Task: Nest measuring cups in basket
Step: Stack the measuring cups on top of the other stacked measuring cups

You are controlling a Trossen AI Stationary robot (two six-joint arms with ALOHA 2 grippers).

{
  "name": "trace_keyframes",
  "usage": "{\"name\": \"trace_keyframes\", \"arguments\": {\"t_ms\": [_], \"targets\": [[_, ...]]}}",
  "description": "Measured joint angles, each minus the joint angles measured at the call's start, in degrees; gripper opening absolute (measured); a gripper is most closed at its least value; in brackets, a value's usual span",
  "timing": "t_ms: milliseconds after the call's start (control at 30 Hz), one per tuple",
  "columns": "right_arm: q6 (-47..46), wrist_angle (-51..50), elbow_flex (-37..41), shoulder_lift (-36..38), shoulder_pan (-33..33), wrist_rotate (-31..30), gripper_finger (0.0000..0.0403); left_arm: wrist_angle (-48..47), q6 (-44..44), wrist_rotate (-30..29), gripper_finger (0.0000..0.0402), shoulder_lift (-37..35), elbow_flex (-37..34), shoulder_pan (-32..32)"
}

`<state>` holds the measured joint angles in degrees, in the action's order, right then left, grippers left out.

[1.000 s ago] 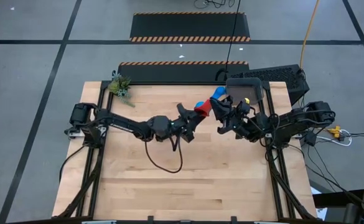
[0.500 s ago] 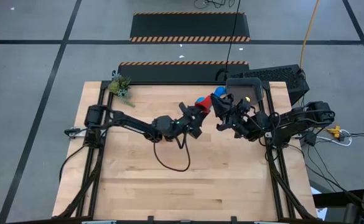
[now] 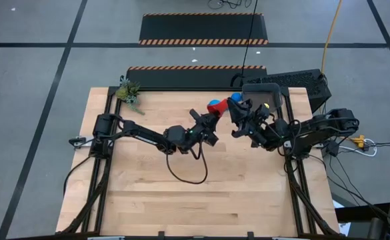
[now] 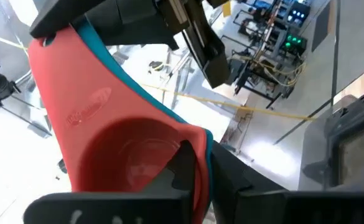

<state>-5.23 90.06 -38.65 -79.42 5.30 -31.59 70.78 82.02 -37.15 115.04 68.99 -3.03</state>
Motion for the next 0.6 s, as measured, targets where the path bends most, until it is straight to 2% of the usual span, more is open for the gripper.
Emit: {"name": "trace_keyframes", "arguments": {"t_ms": [133,267,433,600], "targets": [[0.7,-0.2,0.0,-0.1,0.3,-0.6,0.0017,-1.9,-0.1,-2.9,0.0021,-0.1,0.0,-0.1],[3.7,-0.4,0.0,-0.1,1.8,-2.9,0.0059,-7.2,-0.2,-6.4,0.002,-1.6,0.1,-1.3],[6.7,-0.8,0.0,0.5,3.6,-5.8,0.0127,-23.7,-7.4,-6.8,0.002,-6.3,0.1,-3.0],[9.3,-3.1,0.0,3.5,5.6,-5.9,0.0186,-43.6,-17.8,-6.5,0.002,-13.0,0.0,-4.5]]}}
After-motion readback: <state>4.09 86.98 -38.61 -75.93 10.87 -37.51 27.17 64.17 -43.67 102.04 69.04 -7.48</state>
